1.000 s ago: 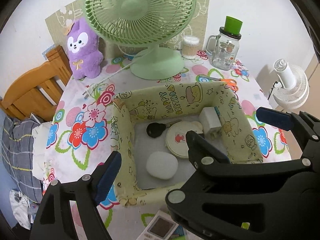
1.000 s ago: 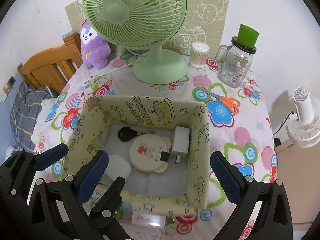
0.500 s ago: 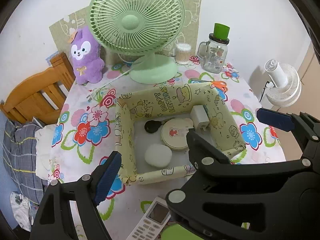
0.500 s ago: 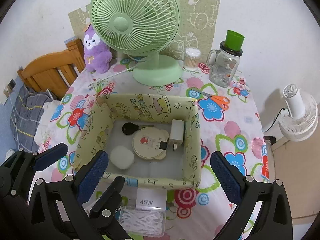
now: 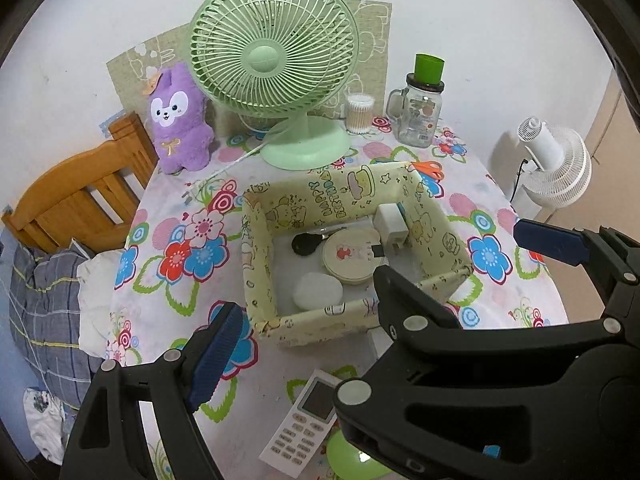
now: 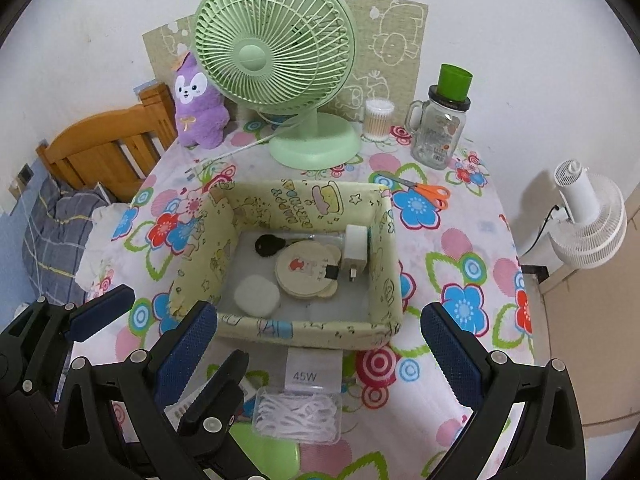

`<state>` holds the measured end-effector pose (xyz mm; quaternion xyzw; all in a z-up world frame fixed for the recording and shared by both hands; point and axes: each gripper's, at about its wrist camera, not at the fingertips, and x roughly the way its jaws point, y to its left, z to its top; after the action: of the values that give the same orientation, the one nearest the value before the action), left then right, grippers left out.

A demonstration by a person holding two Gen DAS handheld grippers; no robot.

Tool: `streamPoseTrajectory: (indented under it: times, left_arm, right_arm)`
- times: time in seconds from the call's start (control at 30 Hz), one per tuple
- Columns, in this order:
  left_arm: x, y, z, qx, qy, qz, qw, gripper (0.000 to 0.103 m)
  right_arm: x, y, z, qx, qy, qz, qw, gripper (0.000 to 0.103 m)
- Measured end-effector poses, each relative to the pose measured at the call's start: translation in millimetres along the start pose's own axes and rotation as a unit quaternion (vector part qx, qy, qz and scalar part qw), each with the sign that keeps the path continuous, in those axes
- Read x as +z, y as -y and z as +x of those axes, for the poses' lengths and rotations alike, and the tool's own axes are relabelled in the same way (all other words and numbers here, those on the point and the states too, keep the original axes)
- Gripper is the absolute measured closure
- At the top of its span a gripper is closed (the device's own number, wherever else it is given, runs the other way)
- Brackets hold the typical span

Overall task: Organize rigid objects
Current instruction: 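Withdraw both tools from the box toward the remote and floss box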

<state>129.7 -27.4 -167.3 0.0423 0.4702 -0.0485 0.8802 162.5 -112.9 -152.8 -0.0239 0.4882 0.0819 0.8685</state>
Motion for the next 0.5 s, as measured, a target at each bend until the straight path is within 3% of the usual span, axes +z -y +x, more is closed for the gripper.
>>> streamPoseTrajectory:
  times: [0.5]
  left_arm:
    - [-26.5,-2.4,-17.9,-0.011,0.002,0.014,0.9998,0.017]
  right_arm:
    - [-30.2,-12.2,-19.2,-0.011,-0.001,0.014,1.0,0.0]
